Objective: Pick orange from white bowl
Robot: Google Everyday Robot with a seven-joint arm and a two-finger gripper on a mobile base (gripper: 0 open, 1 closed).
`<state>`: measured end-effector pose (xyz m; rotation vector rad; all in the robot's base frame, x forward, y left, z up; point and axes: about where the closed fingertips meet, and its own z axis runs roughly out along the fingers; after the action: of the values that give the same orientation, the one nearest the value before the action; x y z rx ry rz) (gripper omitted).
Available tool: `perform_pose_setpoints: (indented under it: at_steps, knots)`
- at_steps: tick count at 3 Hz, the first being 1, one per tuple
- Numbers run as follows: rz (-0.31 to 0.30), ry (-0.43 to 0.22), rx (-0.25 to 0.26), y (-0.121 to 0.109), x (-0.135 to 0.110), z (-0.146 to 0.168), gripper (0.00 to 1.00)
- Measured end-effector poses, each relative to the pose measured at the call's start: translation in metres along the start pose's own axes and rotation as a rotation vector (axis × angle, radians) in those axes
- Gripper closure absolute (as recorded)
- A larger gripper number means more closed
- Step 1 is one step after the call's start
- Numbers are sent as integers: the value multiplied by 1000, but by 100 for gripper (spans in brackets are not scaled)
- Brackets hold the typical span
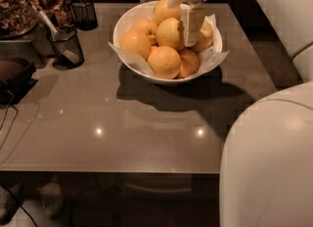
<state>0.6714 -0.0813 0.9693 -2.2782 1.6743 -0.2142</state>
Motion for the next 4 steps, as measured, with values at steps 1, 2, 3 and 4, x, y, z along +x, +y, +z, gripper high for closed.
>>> perform_pose_setpoints:
  at_steps: [1,2,3,4]
  knots:
    - [-4,-5,-7,1,-2,3,25]
    - [-7,-11,-18,1,-5,8,25]
    - [-8,-24,-31,3,-10,13,27]
    - [-8,-36,-45,6,-15,18,27]
